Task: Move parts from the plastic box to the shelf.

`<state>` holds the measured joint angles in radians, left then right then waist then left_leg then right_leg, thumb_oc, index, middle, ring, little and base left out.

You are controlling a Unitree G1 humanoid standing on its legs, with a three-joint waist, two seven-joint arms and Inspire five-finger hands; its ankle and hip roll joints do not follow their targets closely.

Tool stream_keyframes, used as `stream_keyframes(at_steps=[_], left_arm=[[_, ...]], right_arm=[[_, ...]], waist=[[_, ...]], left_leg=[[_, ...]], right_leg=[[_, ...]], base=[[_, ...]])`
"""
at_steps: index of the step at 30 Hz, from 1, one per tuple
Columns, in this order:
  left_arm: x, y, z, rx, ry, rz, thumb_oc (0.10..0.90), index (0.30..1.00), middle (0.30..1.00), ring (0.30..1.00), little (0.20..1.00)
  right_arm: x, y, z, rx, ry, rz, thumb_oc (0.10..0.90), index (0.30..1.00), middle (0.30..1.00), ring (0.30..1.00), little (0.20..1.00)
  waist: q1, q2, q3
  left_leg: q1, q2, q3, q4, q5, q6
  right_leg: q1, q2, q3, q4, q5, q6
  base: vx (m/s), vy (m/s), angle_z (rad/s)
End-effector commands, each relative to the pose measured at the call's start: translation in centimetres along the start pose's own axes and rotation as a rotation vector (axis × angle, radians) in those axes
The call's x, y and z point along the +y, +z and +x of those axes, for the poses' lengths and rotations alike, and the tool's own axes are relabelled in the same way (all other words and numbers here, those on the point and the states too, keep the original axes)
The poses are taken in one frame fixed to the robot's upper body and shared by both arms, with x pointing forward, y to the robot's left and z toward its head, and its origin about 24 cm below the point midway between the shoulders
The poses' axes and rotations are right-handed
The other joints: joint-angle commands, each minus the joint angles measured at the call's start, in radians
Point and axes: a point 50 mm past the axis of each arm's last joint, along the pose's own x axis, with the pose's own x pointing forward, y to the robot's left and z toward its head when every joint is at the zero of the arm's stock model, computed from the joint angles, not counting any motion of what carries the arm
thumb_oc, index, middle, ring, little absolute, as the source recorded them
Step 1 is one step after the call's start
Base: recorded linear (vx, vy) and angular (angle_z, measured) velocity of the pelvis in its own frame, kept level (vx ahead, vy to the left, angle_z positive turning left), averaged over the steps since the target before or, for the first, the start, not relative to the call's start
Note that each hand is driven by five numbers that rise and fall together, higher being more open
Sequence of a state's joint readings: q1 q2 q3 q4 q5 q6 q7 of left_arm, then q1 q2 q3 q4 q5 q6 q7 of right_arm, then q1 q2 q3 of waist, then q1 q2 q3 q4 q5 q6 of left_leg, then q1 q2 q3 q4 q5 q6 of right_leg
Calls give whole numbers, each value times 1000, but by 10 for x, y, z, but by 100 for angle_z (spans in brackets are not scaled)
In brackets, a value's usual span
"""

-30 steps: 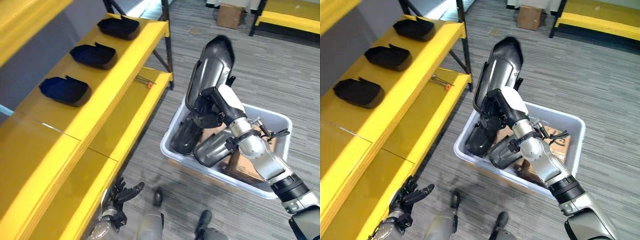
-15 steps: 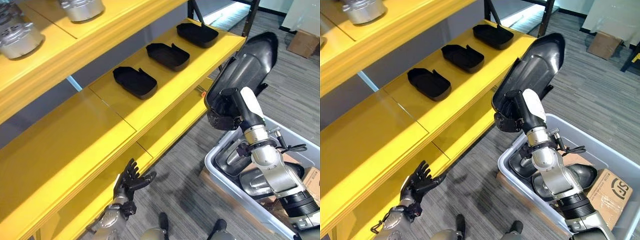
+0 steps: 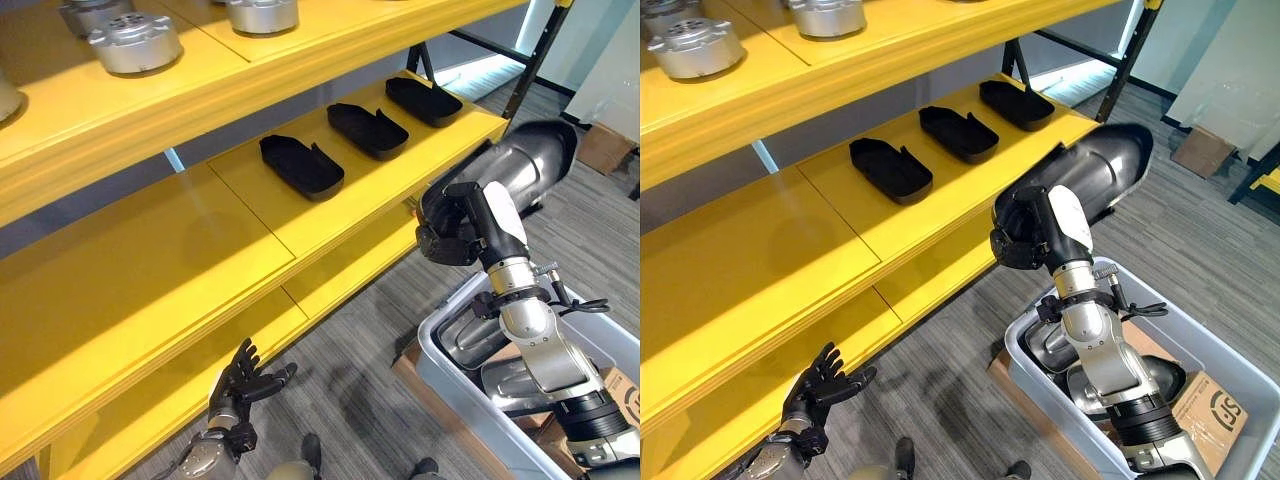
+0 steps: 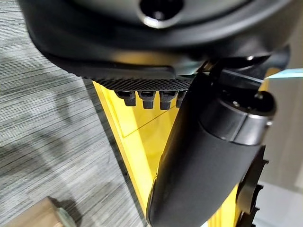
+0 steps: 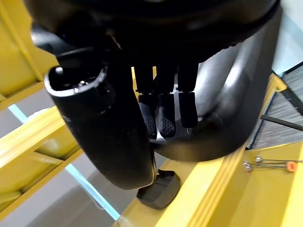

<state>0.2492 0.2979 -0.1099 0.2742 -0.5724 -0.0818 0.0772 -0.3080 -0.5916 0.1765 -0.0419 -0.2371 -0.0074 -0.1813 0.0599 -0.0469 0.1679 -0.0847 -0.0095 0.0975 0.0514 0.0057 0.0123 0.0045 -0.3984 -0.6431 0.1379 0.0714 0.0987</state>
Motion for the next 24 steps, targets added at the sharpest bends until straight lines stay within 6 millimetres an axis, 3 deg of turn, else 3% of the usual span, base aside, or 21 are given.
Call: stream_keyframes(at_steps=[1, 3, 6, 7, 9, 10, 11, 13, 14, 19, 24], left_arm=[[-5, 40, 3, -194, -50, 65, 900, 1000, 1000, 1000, 1000], [-4, 43, 3, -204, -42, 74, 900, 1000, 1000, 1000, 1000], [-4, 46, 5, -215, -40, 102, 900, 1000, 1000, 1000, 1000], [-5, 48, 6, -221, -40, 105, 900, 1000, 1000, 1000, 1000], [-7, 55, 11, -239, -48, 122, 900, 1000, 1000, 1000, 1000], [-8, 56, 13, -243, -52, 124, 900, 1000, 1000, 1000, 1000], [-14, 58, 16, -246, -74, 131, 900, 1000, 1000, 1000, 1000], [-14, 58, 17, -247, -75, 132, 900, 1000, 1000, 1000, 1000], [-19, 60, 19, -252, -97, 138, 900, 1000, 1000, 1000, 1000], [-21, 61, 20, -252, -111, 136, 900, 1000, 1000, 1000, 1000], [-15, 55, 17, -236, -78, 97, 900, 1000, 1000, 1000, 1000]], right_arm=[[-34, 49, 24, -254, -167, -43, 400, 300, 300, 300, 300], [-32, 49, 25, -252, -165, -43, 400, 300, 300, 300, 300], [-28, 46, 23, -232, -153, -30, 400, 300, 300, 300, 300], [-29, 45, 23, -231, -156, -33, 400, 300, 300, 300, 300], [-33, 44, 23, -230, -160, -43, 400, 300, 300, 300, 300], [-36, 43, 22, -230, -169, -42, 400, 300, 300, 300, 300], [-41, 39, 19, -221, -181, -34, 400, 300, 300, 300, 300], [-41, 39, 19, -221, -182, -34, 400, 300, 300, 300, 300], [-44, 35, 17, -210, -193, -23, 400, 300, 300, 300, 300], [-47, 35, 15, -212, -200, -5, 400, 300, 300, 300, 300], [-42, 40, 16, -234, -171, 18, 400, 300, 300, 300, 300]], waist=[[37, -16, -91], [38, -17, -88], [23, -16, -78], [18, -22, -72], [-18, -17, -63], [-26, -15, -60], [-53, -14, -56], [-52, -14, -58], [-73, -16, -53], [-86, -28, -40], [-69, -41, -74]], left_leg=[[93, -5, 42, -9, -150, 35], [107, -25, 38, -15, -152, 52], [135, -39, 17, -48, -140, 66], [131, -44, 24, -59, -114, 71], [140, -41, -14, -76, -95, 71], [141, -39, -23, -80, -87, 70], [146, -43, -57, -80, -87, 73], [141, -42, -55, -80, -83, 72], [138, -49, -99, -69, -86, 72], [107, -56, -164, -39, -83, 58], [109, -36, -166, -42, -89, 38]], right_leg=[[-31, -95, 45, 27, 122, 131], [-41, -119, 60, 61, 128, 134], [-60, -119, 149, 127, 133, 125], [-83, -112, 188, 129, 146, 100], [-133, -2, 380, 124, 109, 74], [-150, 52, 441, 121, 77, 58], [-176, 150, 537, 132, 12, 40], [-181, 150, 538, 130, 16, 38], [-190, 218, 611, 125, -23, 31], [-197, 256, 680, 62, -13, 39], [-131, 247, 649, -17, -35, 43]], base=[[-10, 238, 19], [-9, 212, 20], [-32, 150, 30], [-87, 76, 41], [-43, 52, 61], [55, 57, 65], [39, 35, 52], [37, -5, 41], [41, -45, 51], [21, -90, 65], [73, -139, 40]])
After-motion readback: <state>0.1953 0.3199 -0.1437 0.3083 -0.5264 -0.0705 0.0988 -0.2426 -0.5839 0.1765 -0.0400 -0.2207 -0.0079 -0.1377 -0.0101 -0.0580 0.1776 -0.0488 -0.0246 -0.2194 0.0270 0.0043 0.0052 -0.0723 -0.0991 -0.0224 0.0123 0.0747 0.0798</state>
